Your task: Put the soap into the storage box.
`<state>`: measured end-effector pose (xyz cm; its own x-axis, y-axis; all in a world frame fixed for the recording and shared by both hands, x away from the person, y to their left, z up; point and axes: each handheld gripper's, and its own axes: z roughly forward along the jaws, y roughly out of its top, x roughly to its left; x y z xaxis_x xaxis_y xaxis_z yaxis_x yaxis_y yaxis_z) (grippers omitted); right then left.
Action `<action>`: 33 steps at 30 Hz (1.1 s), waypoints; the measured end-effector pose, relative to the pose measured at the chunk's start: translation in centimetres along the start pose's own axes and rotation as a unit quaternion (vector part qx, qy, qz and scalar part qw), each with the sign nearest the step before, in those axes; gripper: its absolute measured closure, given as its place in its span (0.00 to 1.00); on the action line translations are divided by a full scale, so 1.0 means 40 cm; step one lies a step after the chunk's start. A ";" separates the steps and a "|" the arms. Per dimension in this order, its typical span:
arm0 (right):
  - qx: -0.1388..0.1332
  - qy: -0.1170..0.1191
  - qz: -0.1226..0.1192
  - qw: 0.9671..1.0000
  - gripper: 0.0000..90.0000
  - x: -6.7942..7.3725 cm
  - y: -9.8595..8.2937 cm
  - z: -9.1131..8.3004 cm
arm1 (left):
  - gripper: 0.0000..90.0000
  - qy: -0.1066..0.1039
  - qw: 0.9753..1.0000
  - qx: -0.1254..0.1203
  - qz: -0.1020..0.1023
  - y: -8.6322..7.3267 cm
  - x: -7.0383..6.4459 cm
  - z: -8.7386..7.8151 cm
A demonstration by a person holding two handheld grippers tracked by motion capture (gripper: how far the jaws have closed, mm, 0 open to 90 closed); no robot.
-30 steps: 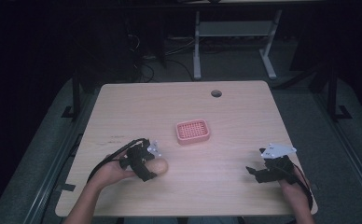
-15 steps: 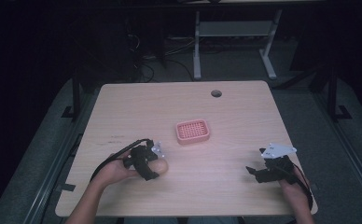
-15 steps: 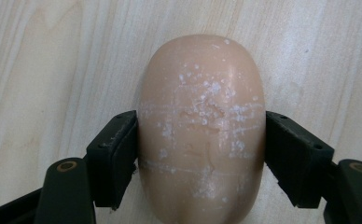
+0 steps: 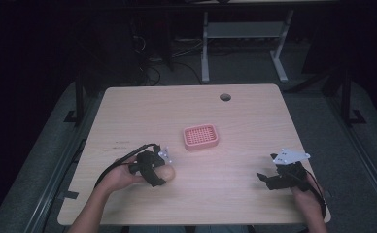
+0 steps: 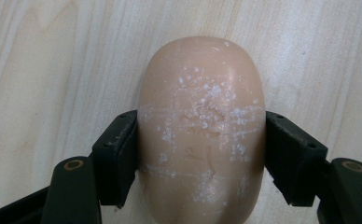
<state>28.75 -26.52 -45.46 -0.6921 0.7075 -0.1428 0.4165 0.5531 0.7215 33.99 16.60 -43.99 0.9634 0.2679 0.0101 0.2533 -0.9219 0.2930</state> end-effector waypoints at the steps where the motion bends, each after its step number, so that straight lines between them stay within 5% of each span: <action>1: 0.000 -0.001 -0.002 1.000 0.15 0.000 0.000 0.000 | 0.36 0.000 1.000 0.000 0.000 0.000 0.000 0.000; 13: 0.000 0.002 -0.002 1.000 0.16 0.001 0.001 0.002 | 0.36 0.010 1.000 -0.015 -0.004 0.004 0.002 -0.018; 33: -0.002 0.005 0.000 1.000 0.16 0.002 0.002 0.006 | 0.36 -0.006 0.999 -0.032 0.003 0.067 0.031 -0.050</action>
<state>28.87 -26.32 -45.56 -0.6981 0.7030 -0.1358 0.4147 0.5516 0.7238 35.67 15.03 -41.30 0.9660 0.2585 -0.0003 0.2419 -0.9034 0.3542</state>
